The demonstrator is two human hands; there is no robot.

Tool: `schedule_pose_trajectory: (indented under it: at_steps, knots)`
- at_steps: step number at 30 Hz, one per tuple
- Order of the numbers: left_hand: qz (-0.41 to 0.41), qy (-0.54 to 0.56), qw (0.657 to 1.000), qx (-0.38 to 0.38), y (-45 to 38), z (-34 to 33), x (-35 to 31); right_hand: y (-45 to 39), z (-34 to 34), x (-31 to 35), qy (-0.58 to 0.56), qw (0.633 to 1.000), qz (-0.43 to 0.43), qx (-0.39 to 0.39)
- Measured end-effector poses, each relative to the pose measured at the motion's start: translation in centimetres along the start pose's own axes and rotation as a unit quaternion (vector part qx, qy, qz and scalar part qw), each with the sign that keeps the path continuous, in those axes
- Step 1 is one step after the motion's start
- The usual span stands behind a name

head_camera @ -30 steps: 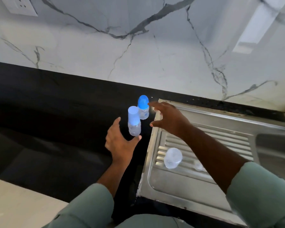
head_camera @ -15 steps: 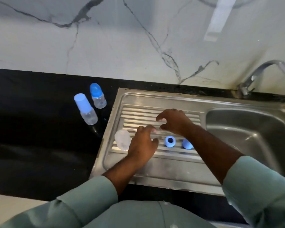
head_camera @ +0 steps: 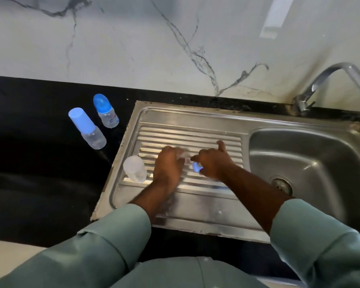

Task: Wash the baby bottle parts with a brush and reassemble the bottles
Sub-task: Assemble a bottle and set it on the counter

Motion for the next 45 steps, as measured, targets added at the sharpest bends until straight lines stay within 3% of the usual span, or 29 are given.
schedule_pose_trajectory:
  at_steps: [3,5,6,7,8,9,10,11,12,13,14,16,18,20,21,22,23,24,26,29,38,41,45]
  knots:
    - [-0.234,0.027,0.953,-0.188,1.6,5.7,-10.7,0.9,4.8,-2.3,-0.02,0.993,-0.033,-0.108]
    - [-0.284,0.003,0.922,-0.264,1.3,7.6,-15.5,1.6,7.6,-4.5,-0.035,0.984,-0.068,-0.164]
    - [-0.238,-0.095,0.943,-0.213,-0.8,6.1,-16.1,1.9,8.7,-5.5,-0.041,0.978,-0.084,-0.188]
    - [-0.142,-0.266,0.947,-0.107,-3.3,3.1,-14.9,2.2,9.4,-6.4,-0.046,0.973,-0.098,-0.205]
    - [-0.047,-0.407,0.912,0.032,-4.1,0.1,-11.7,2.4,9.7,-6.9,-0.049,0.972,-0.107,-0.203]
    - [0.022,-0.448,0.886,0.117,-3.6,-1.4,-8.7,2.5,9.6,-7.0,-0.051,0.973,-0.107,-0.2]
    - [0.057,-0.415,0.895,0.152,-3.3,-2.6,-6.6,2.6,9.5,-7.2,-0.063,0.971,-0.105,-0.207]
    - [0.076,-0.32,0.933,0.148,-3.0,-3.1,-5.6,2.8,9.5,-7.3,-0.078,0.968,-0.106,-0.213]
    - [0.102,-0.186,0.967,0.139,-2.8,-3.3,-5.0,3.0,9.0,-7.6,-0.108,0.965,-0.112,-0.209]
    - [0.146,-0.056,0.977,0.147,-2.3,-3.5,-4.4,3.2,8.4,-7.7,-0.14,0.962,-0.109,-0.206]
    - [0.204,0.064,0.963,0.166,-1.6,-3.8,-3.8,3.3,7.8,-7.5,-0.169,0.96,-0.098,-0.203]
    - [0.295,0.243,0.904,0.193,-0.7,-3.9,-3.4,3.6,7.5,-7.6,-0.224,0.946,-0.087,-0.218]
    - [0.268,0.343,0.891,0.128,-1.1,-1.9,-4.6,4.0,7.9,-7.8,-0.25,0.937,-0.085,-0.23]
    - [0.061,0.263,0.962,-0.031,-2.9,2.3,-6.0,4.3,8.7,-7.8,-0.263,0.925,-0.081,-0.261]
    - [-0.041,0.133,0.989,-0.058,-3.4,2.9,-7.0,4.4,9.2,-7.8,-0.274,0.916,-0.08,-0.281]
    - [-0.09,-0.021,0.995,-0.039,-3.8,1.9,-7.4,4.5,9.6,-7.8,-0.287,0.906,-0.083,-0.299]
    - [-0.044,-0.131,0.99,0.02,-4.3,0.4,-5.9,4.4,9.6,-7.7,-0.3,0.9,-0.084,-0.303]
    - [0.03,-0.154,0.985,0.066,-4.3,-0.4,-3.9,4.1,9.3,-7.4,-0.309,0.901,-0.082,-0.292]
    - [0.094,-0.051,0.99,0.095,-4.0,-1.3,-1.9,3.5,8.4,-6.7,-0.325,0.904,-0.072,-0.268]
    - [0.118,0.111,0.981,0.11,-3.0,-2.0,-2.3,3.4,7.2,-6.0,-0.392,0.881,-0.063,-0.258]
    - [0.081,0.097,0.985,0.118,-1.2,-0.3,-4.2,2.9,5.6,-2.5,-0.42,0.872,-0.014,-0.251]
    - [0.094,0.152,0.978,0.11,-0.8,0.5,-3.9,3.1,5.8,-1.8,-0.43,0.866,0.001,-0.253]
    - [0.083,0.21,0.97,0.085,0.0,2.2,-4.0,3.4,5.8,-1.9,-0.493,0.828,0.002,-0.267]
Point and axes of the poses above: each hand's wrist, its own y-axis away from the middle knuckle, its own z-axis out of the back of the hand, x = y × z, the point moved 8 cm from there along -y, towards the middle knuckle, and after that the axes turned 8 degrees about z, right-handed, at the moved point
